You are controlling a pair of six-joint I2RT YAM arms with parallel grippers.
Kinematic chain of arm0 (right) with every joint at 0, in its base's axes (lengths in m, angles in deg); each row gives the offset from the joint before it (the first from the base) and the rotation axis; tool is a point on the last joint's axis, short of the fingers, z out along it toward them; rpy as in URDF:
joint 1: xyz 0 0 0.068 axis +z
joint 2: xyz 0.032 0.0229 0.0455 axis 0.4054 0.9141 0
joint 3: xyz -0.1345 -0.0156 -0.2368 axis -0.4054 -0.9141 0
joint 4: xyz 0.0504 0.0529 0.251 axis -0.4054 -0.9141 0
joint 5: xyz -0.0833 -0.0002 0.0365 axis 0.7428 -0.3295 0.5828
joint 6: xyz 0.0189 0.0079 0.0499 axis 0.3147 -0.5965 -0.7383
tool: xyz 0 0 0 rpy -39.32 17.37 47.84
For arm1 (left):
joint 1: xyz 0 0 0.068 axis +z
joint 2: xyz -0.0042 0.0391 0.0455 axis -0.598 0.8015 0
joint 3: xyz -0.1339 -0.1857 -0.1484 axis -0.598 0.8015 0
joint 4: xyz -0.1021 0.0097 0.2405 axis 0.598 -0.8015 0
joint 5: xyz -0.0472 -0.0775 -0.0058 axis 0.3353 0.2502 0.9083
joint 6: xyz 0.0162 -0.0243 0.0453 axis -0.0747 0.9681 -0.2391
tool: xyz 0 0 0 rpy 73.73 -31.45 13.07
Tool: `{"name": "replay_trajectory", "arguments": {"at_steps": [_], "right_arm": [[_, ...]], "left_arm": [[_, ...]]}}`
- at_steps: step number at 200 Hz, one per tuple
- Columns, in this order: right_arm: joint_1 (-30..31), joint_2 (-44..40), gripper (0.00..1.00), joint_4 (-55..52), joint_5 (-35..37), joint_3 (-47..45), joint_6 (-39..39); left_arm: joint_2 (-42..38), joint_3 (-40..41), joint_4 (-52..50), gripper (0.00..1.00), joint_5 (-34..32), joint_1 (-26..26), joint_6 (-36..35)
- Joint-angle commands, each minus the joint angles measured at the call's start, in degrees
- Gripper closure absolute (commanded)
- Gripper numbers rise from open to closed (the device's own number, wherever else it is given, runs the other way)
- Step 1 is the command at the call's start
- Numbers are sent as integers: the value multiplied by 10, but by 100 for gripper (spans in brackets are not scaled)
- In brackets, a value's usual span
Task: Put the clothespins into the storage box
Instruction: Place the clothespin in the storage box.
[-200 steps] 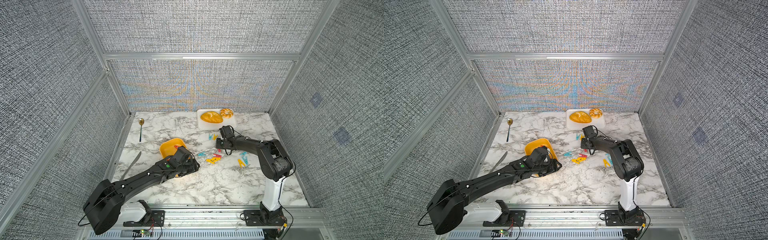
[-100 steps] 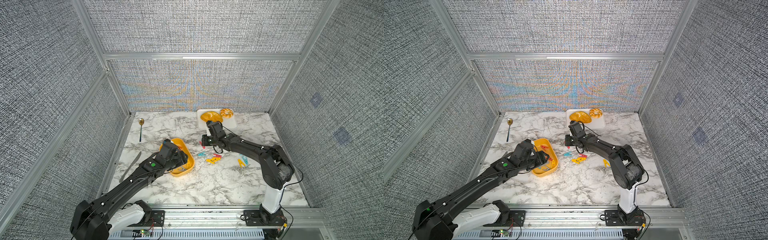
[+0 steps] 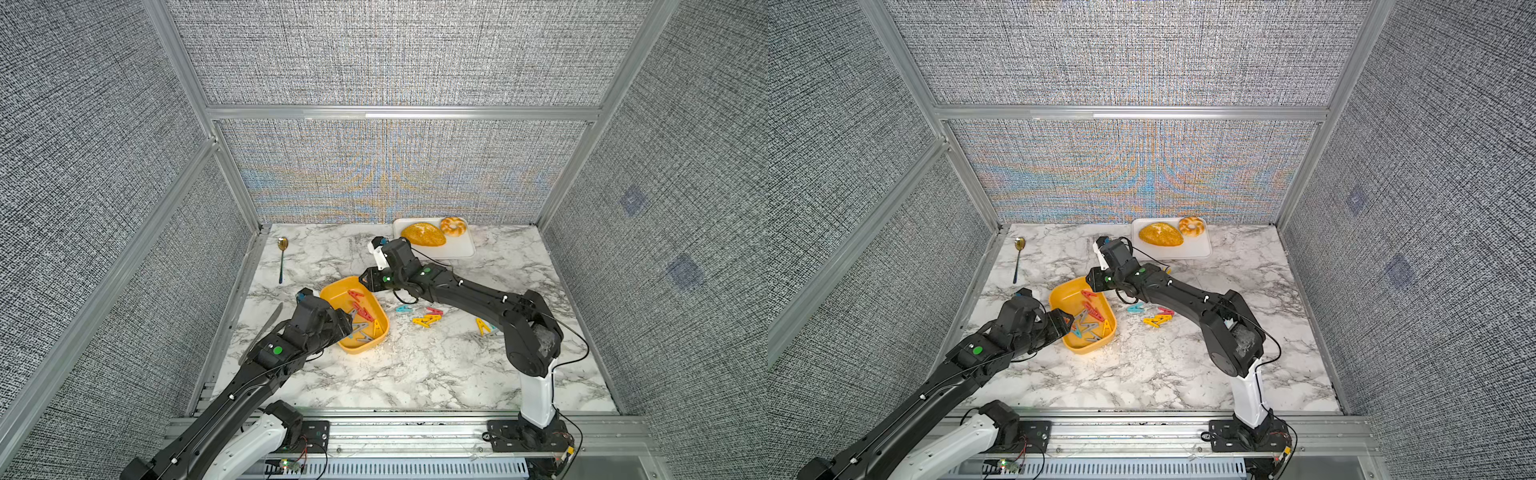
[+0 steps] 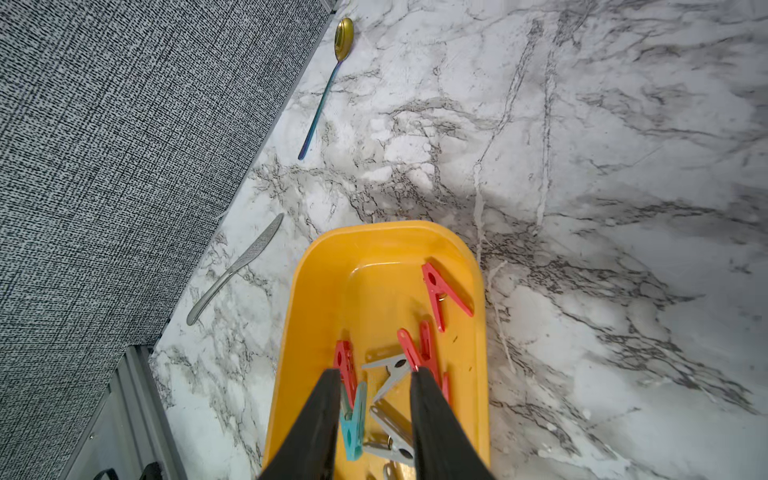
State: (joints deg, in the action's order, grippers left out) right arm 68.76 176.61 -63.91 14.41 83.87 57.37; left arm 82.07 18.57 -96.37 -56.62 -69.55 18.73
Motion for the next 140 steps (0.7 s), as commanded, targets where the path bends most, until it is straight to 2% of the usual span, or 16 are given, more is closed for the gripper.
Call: {"name": "replay_trajectory", "arguments": {"at_steps": [1,36,77,102,140], "right_arm": [[-8,-21,66,-17,25,-11,19],[-43,-78,66,-19,59,-82,25],[-120,-140,67,-11,81,-172,21],[-169,-148,67,-28,103,-184,19],[-220,-133,63,-26,117,-189,14]], "left_arm": [[1,2,5,25,6,1,-5],[31,-7,22,26,29,1,-14],[92,-16,64,30,91,0,-29],[117,-4,110,31,109,-9,-14],[151,5,156,31,99,-54,7]]}}
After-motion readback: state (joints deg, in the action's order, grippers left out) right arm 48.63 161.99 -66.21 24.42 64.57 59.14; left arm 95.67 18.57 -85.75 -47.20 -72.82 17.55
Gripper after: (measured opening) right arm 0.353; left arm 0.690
